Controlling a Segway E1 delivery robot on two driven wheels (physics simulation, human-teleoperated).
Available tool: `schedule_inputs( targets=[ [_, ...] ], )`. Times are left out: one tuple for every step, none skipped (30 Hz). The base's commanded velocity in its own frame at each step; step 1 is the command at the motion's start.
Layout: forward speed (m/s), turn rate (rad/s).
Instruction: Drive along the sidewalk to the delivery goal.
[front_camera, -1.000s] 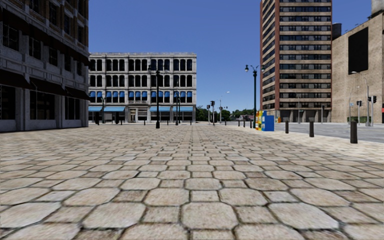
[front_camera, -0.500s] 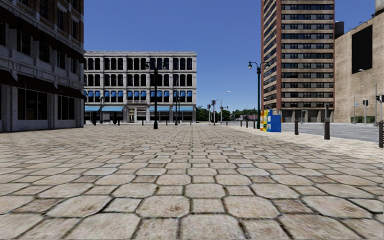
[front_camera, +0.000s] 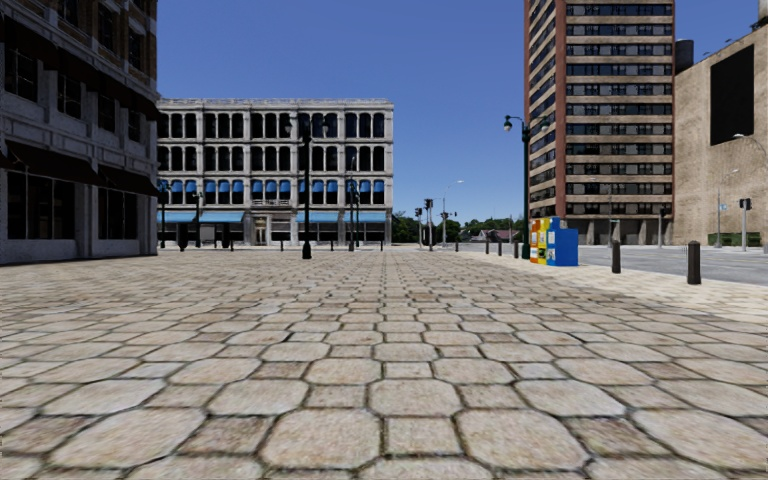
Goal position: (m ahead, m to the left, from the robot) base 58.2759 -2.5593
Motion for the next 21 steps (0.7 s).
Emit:
schedule_inputs(
  targets=[
    [2.00,0.00],
    [2.00,0.00],
    [2.00,0.00],
    [2.00,0.00],
    [2.00,0.00],
    [2.00,0.00],
    [2.00,0.00],
    [2.00,0.00],
    [2.00,0.00],
    [2.00,0.00],
    [2.00,0.00],
    [2.00,0.00],
    [2.00,0.00],
    [2.00,0.00],
    [2.00,0.00],
    [2.00,0.00],
    [2.00,0.00],
    [2.00,0.00],
    [2.00,0.00],
    [2.00,0.00],
    [2.00,0.00]
  ],
)
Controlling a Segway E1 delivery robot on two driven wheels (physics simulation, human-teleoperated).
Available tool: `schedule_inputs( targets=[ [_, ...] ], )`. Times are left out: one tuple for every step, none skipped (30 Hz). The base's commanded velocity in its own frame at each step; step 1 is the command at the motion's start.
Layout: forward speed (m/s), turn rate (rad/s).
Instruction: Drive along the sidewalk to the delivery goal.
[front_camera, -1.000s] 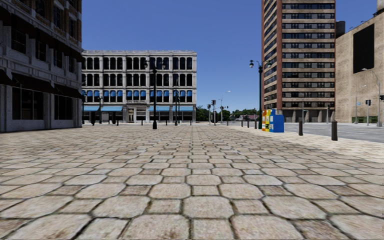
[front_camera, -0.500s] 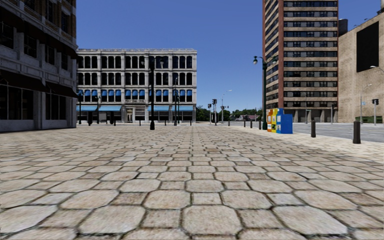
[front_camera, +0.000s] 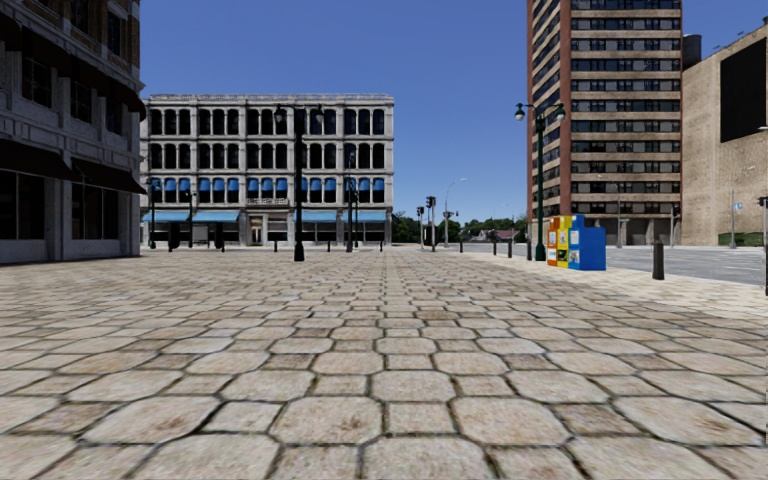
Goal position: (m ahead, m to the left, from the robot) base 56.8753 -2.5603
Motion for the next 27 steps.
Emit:
schedule_inputs(
  targets=[
    [2.00,0.00],
    [2.00,0.00],
    [2.00,0.00],
    [2.00,0.00],
    [2.00,0.00],
    [2.00,0.00],
    [2.00,0.00],
    [2.00,0.00],
    [2.00,0.00],
    [2.00,0.00],
    [2.00,0.00],
    [2.00,0.00],
    [2.00,0.00],
    [2.00,0.00],
    [2.00,0.00],
    [2.00,0.00],
    [2.00,0.00],
    [2.00,0.00],
    [2.00,0.00],
    [2.00,0.00],
    [2.00,0.00],
    [2.00,0.00],
    [2.00,0.00],
    [2.00,0.00],
    [2.00,0.00],
    [2.00,0.00],
    [2.00,0.00]
  ],
)
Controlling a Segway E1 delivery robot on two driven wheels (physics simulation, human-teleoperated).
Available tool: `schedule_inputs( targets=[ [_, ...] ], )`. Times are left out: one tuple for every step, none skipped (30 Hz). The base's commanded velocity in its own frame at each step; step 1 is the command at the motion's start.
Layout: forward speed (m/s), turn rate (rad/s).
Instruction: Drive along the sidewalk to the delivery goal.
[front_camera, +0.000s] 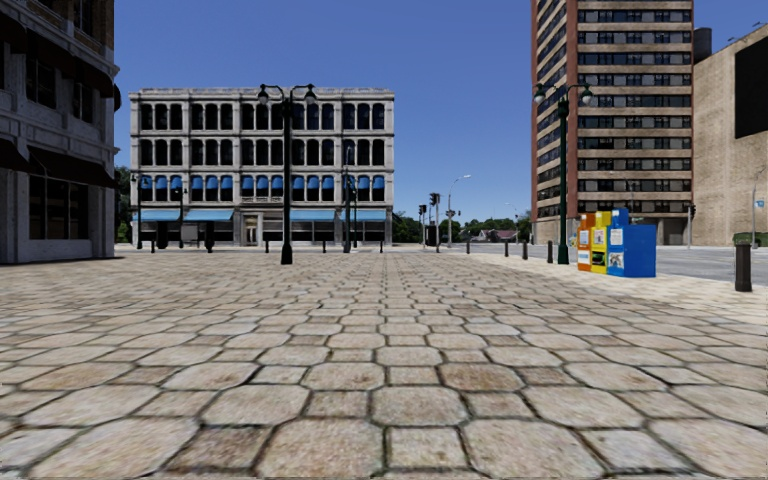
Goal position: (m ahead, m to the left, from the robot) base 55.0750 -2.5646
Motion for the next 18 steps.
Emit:
schedule_inputs(
  targets=[
    [2.00,0.00],
    [2.00,0.00],
    [2.00,0.00],
    [2.00,0.00],
    [2.00,0.00],
    [2.00,0.00],
    [2.00,0.00],
    [2.00,0.00],
    [2.00,0.00],
    [2.00,0.00],
    [2.00,0.00],
    [2.00,0.00],
    [2.00,0.00],
    [2.00,0.00],
    [2.00,0.00],
    [2.00,0.00],
    [2.00,0.00],
    [2.00,0.00]
  ],
)
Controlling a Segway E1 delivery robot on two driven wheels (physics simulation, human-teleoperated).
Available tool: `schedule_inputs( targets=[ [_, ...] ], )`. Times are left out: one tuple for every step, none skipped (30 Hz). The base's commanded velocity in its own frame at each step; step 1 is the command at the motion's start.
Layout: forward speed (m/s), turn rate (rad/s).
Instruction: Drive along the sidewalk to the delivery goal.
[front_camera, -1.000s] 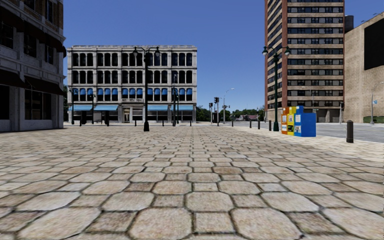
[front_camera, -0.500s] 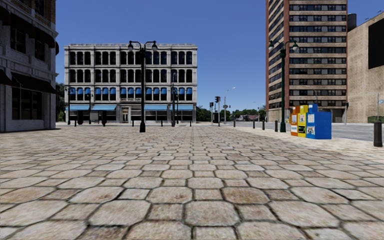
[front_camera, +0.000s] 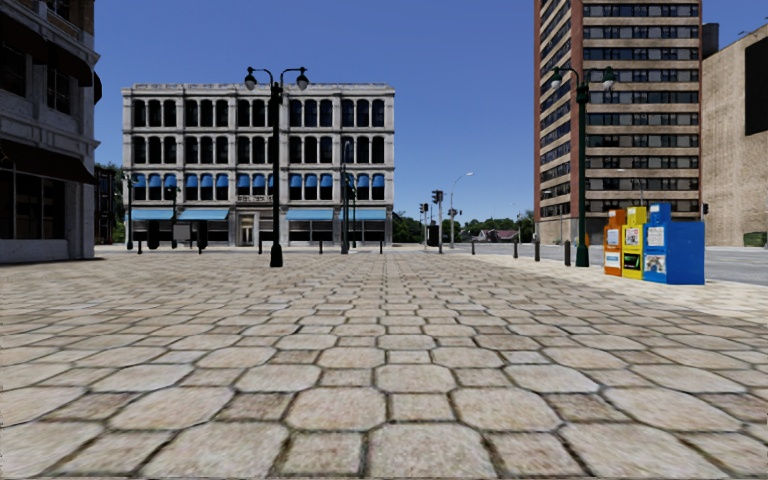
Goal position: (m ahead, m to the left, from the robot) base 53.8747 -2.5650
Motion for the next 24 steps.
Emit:
schedule_inputs(
  targets=[
    [2.00,0.00],
    [2.00,0.00],
    [2.00,0.00],
    [2.00,0.00],
    [2.00,0.00],
    [2.00,0.00],
    [2.00,0.00],
    [2.00,0.00],
    [1.99,0.00],
    [1.98,0.00],
    [1.98,0.00],
    [1.96,0.00],
    [1.94,0.00],
    [1.93,0.00],
    [1.93,0.00],
    [1.93,0.00],
    [1.93,0.00],
    [1.93,0.00],
    [1.93,0.00],
    [1.93,0.00],
    [1.93,0.00],
    [1.93,0.00],
    [1.93,0.00],
    [1.93,0.00]
  ],
)
